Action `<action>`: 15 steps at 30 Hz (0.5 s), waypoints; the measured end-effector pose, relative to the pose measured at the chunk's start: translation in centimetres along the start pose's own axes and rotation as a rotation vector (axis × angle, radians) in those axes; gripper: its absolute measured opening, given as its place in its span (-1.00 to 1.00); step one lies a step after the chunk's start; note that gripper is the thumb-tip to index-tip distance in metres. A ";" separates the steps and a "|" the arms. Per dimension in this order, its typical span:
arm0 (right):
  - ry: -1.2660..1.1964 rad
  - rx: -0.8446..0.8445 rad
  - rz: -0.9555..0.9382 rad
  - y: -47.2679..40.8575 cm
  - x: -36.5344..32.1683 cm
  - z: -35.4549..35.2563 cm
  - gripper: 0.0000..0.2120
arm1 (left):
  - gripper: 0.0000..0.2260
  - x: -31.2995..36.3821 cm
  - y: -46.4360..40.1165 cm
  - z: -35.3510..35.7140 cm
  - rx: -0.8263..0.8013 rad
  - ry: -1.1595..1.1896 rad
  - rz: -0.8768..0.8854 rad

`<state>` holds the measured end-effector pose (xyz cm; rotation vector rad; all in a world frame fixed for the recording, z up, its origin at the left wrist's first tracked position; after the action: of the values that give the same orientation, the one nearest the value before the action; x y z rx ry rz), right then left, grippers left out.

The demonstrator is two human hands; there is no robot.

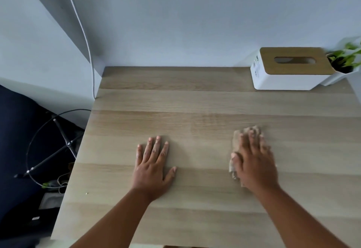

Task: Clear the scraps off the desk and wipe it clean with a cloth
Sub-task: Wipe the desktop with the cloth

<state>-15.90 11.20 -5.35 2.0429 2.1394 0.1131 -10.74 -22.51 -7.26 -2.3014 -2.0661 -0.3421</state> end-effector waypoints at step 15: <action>-0.054 -0.035 -0.196 -4.6 -11.5 0.3 -0.37 | -0.26 0.0 0.1 0.1 0.048 -0.002 0.022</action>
<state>-19.97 -0.48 -5.54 1.7848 2.2729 0.0665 -10.64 -22.52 -7.30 -2.2960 -2.0245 -0.2864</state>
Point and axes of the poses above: each hand's wrist, its own y-axis away from the middle knuckle, its own z-axis out of the palm, x = y × z, the point moved 2 cm from there along -y, towards the middle knuckle, and after that the axes turned 4 degrees about -x, right-handed, at the moved point
